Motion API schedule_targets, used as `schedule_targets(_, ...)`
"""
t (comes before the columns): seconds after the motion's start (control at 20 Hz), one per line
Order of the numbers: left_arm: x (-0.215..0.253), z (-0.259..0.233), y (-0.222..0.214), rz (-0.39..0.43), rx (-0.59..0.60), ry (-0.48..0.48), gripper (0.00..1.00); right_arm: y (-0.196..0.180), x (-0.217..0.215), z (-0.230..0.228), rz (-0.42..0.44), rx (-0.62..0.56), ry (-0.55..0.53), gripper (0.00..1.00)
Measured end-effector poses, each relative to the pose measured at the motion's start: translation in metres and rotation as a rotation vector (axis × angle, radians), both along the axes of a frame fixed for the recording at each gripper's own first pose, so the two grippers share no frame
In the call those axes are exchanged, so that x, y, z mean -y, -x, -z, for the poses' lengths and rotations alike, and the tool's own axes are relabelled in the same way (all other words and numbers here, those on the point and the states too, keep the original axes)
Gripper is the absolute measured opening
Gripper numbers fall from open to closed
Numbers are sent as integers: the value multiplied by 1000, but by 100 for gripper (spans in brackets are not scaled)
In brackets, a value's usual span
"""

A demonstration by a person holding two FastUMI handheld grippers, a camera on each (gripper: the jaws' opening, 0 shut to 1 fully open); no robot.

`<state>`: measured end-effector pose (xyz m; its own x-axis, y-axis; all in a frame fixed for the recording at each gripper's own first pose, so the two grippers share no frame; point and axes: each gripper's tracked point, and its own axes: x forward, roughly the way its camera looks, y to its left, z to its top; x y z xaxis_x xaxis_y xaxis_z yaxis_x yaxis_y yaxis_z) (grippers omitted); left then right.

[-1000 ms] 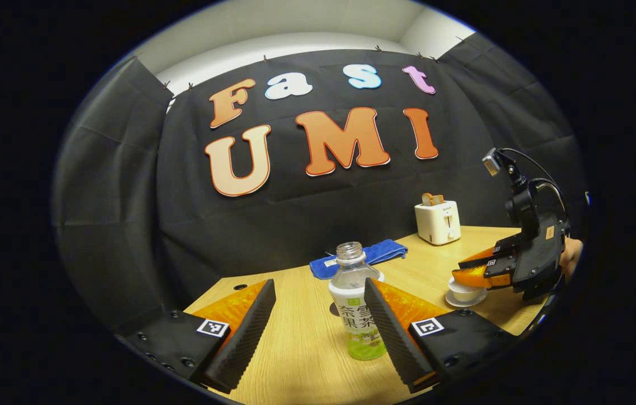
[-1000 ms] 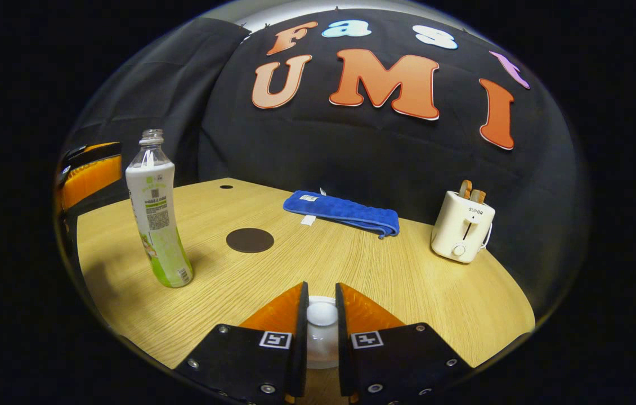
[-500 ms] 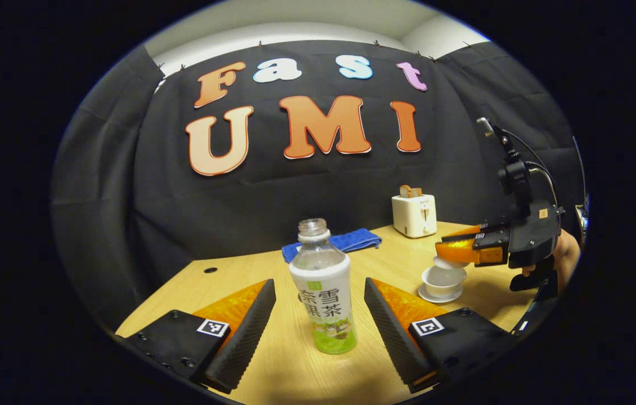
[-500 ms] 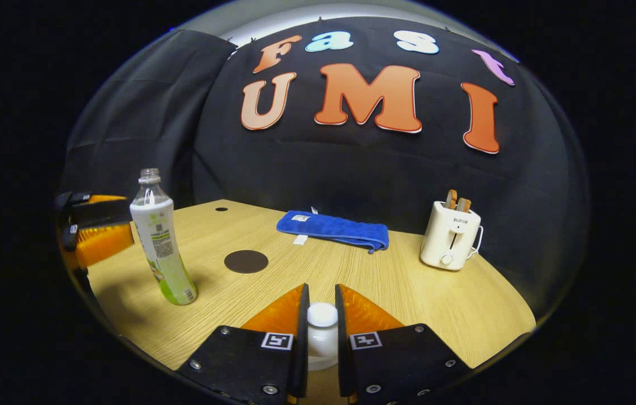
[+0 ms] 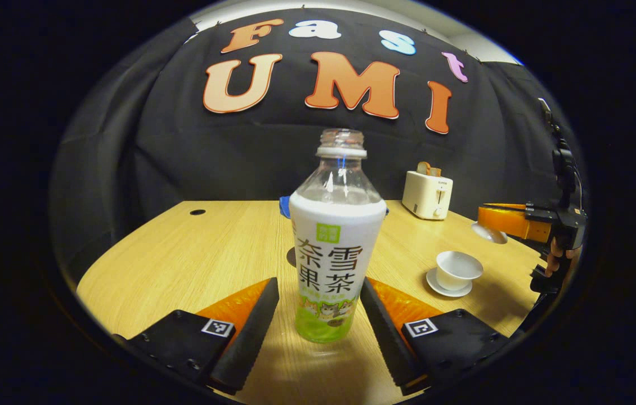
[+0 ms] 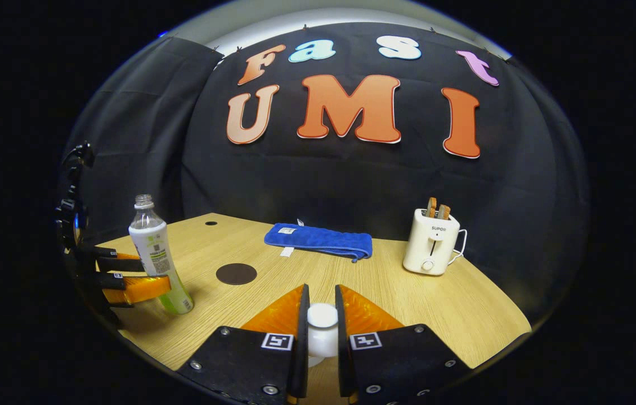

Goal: Open the teacup lid with one hand, grasp the water bottle and pour water into the teacup with the other hand; after pouring, place the water bottle on the coaster and then close the teacup lid.

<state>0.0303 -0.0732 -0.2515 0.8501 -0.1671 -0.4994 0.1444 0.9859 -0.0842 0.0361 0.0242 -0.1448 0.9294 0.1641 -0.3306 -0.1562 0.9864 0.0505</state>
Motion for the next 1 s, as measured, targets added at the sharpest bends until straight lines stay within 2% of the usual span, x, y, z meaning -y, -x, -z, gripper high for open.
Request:
schedule_targets(0.05, 0, 3, 1, -6, -10, -4, 91, 1, 2, 0, 4, -5, 0, 22)
schedule_targets(0.1, 2, 5, -2, -8, -8, -14, 79, 1, 4, -1, 9, -4, -1, 22)
schedule_targets(0.35, -3, 4, -9, -16, 32, -84, 72, 4, 13, -4, 28, -1, -14, 22)
schedule_targets(0.5, -6, -8, -23, -4, 80, -233, 66, 6, 17, -6, 35, -2, -24, 22)
schedule_targets(0.7, -3, -19, -35, 47, 131, -448, 66, 8, 24, -10, 47, 8, -26, 22)
schedule_targets(1.0, 12, -26, -49, 174, 186, -712, 66, 10, 35, -14, 59, 27, -13, 22)
